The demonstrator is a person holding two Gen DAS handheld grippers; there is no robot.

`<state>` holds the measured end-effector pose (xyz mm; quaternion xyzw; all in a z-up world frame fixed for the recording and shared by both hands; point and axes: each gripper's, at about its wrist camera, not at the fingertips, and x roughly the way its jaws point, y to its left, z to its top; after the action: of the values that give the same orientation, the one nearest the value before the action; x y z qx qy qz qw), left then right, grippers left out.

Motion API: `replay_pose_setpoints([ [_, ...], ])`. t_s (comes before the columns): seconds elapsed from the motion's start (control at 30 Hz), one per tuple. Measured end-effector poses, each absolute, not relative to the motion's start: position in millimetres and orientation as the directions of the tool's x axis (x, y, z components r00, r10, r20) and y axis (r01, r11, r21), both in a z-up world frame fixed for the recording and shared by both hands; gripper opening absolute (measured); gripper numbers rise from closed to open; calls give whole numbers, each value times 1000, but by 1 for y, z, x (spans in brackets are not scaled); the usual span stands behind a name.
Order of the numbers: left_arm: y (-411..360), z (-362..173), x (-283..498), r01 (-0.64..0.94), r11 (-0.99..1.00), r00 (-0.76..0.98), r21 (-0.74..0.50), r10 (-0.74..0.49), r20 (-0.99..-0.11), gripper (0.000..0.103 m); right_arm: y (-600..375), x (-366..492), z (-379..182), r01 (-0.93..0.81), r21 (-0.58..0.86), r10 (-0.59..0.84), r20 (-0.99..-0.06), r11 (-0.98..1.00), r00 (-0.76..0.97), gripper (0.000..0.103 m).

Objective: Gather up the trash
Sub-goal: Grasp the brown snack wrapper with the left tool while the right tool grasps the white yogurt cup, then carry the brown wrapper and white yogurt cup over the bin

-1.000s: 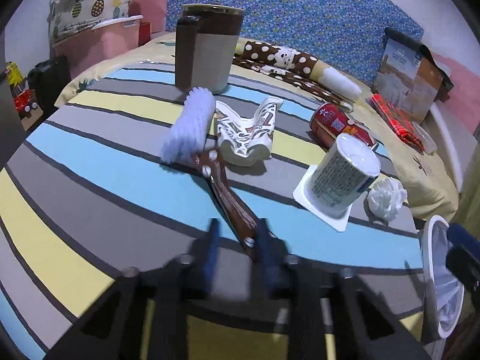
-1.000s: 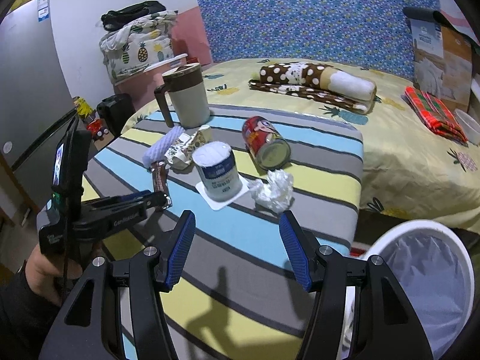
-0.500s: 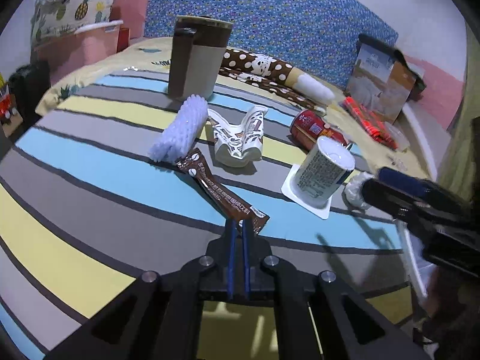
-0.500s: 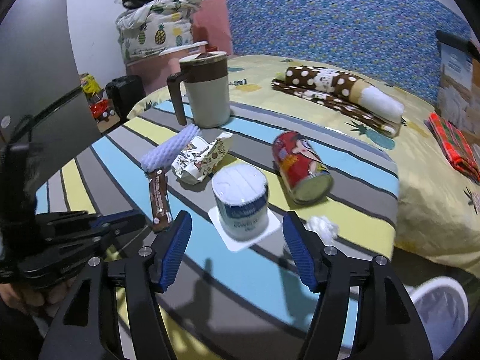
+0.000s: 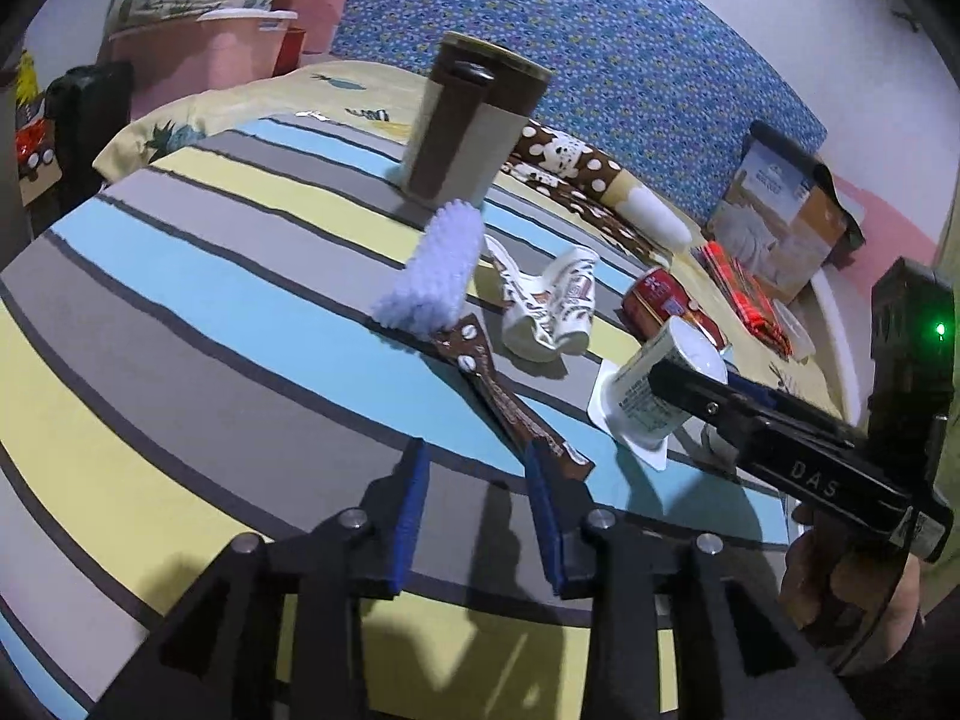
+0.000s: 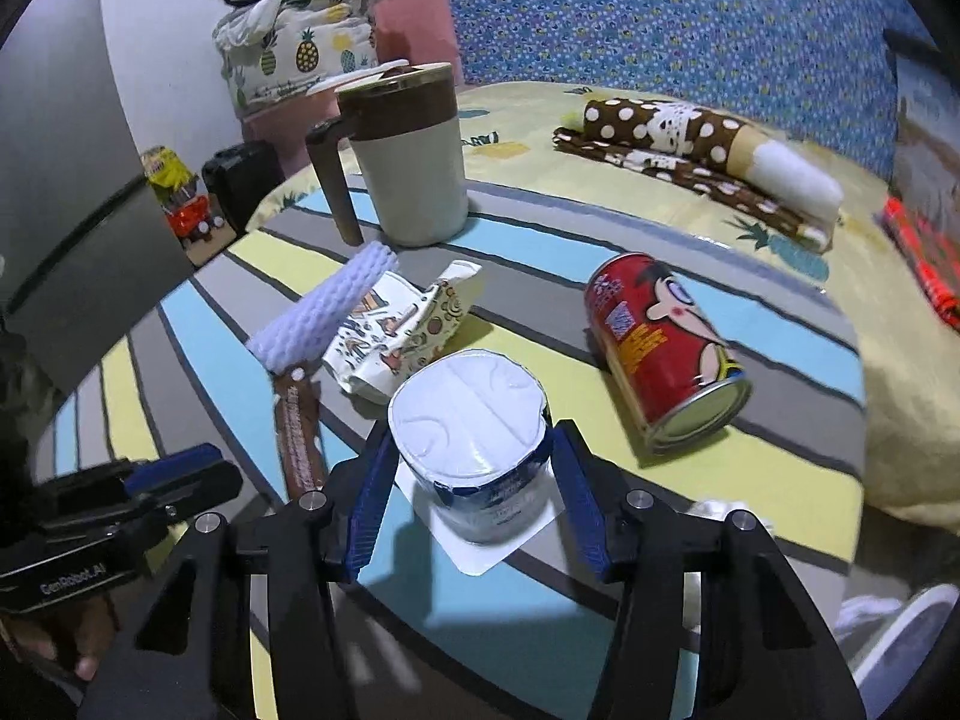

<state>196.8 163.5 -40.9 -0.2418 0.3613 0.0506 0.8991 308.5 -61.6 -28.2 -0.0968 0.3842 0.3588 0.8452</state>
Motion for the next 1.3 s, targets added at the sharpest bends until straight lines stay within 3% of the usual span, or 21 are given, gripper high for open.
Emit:
replay_pose_setpoints([
  [0.37, 184, -34, 183, -338, 850, 748, -405, -18, -663, 37, -36, 271, -28, -787, 177, 630, -710, 591, 314, 54],
  [0.63, 176, -38, 189, -306, 861, 739, -406, -54, -672, 52, -60, 272, -15, -754, 151, 613, -692, 639, 381, 54],
  [0.83, 151, -44, 204, -258, 895, 707, -363, -81, -703, 55, -84, 272, -12, -704, 165, 595, -682, 691, 425, 54],
  [1.13, 129, -44, 216, -266, 940, 665, -213, 19, -747, 62, -102, 260, -3, -659, 159, 578, -656, 735, 486, 54],
  [1.2, 126, -44, 217, -267, 945, 658, -189, 36, -753, 62, -107, 257, -1, -653, 160, 576, -653, 740, 492, 54],
  [1.27, 125, -44, 216, -274, 946, 654, -171, 54, -755, 49, -111, 253, 1, -645, 161, 572, -650, 747, 500, 54],
  [1.3, 124, -43, 216, -276, 948, 651, -160, 61, -757, 38, -113, 252, 2, -642, 161, 570, -649, 750, 503, 54],
])
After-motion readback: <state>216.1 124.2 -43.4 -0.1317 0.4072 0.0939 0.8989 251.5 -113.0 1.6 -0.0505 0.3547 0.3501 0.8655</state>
